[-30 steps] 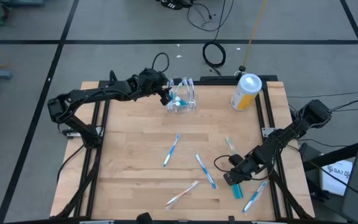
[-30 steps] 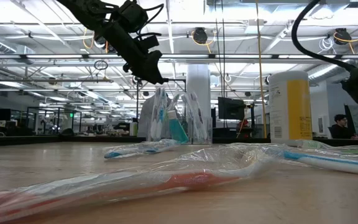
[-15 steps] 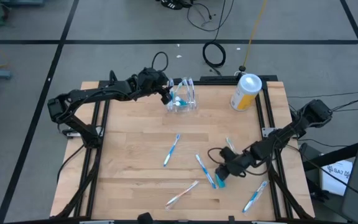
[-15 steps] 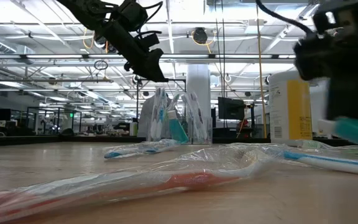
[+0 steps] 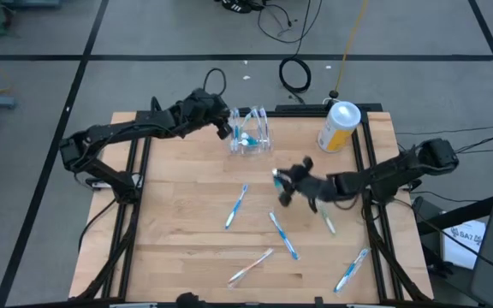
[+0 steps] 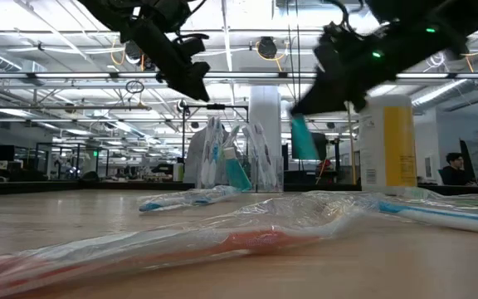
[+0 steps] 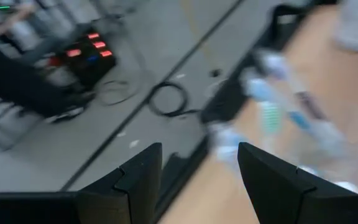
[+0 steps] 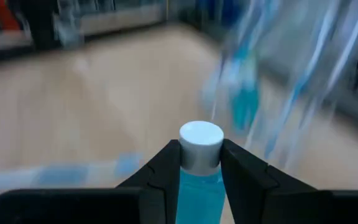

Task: Pick & Place toothbrushing station
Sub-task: Put the mouthwash into the transparent organizer

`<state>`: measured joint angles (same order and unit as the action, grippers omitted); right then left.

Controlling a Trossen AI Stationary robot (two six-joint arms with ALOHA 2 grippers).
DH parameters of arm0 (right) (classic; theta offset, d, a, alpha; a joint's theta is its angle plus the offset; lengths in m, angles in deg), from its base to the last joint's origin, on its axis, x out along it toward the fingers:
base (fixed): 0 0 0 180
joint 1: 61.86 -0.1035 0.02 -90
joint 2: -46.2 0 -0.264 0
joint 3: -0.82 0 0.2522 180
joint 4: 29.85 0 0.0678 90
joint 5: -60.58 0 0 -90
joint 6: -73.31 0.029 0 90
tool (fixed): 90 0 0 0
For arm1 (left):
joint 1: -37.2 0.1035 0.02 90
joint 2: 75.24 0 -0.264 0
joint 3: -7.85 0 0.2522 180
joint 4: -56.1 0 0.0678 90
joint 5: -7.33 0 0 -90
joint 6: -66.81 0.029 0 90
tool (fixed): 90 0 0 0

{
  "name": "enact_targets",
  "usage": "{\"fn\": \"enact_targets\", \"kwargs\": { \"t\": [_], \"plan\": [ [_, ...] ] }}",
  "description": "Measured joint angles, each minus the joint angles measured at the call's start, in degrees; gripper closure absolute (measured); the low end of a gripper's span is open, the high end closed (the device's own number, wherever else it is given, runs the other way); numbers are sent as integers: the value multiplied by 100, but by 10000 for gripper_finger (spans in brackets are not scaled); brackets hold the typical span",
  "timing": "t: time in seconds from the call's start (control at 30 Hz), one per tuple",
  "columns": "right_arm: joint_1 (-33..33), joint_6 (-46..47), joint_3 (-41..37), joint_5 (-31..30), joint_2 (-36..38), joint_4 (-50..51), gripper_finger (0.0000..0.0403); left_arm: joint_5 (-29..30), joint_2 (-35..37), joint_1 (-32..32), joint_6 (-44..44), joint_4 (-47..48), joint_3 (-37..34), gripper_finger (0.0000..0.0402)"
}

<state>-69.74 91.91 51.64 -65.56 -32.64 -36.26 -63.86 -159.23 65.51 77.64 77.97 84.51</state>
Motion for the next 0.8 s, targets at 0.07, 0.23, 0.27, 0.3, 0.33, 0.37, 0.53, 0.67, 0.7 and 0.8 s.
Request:
{"fn": "enact_targets", "kwargs": {
  "t": [0.07,0.23,0.27,0.3,0.33,0.37,0.53,0.67,0.7,0.8],
  "plan": [
    [347,-998,0,150,0,-998,312,344,167,2,-25,138,0,183],
    [1259,-2494,0,1061,-194,-2939,312,548,518,0,-20,181,0,183],
    [1464,-2605,5,1484,-292,-3272,312,548,552,0,5,163,0,183],
    [1660,-2643,7,1912,-402,-3531,312,549,589,0,30,154,0,183],
    [1842,-2613,7,2357,-551,-3767,312,548,616,0,58,158,0,183],
    [2005,-2512,19,2751,-720,-3968,312,552,626,0,63,143,0,183],
    [2601,-2616,504,3516,-1477,-3987,312,552,614,0,56,244,4,183],
    [3046,-2809,1017,3959,-1810,-3370,312,553,606,0,52,469,4,183],
    [3130,-2769,1105,4043,-1825,-3119,312,567,606,0,51,526,4,183],
    [3329,-2727,1251,4073,-1862,-2613,312,589,606,15,-53,682,4,183]
  ]
}}
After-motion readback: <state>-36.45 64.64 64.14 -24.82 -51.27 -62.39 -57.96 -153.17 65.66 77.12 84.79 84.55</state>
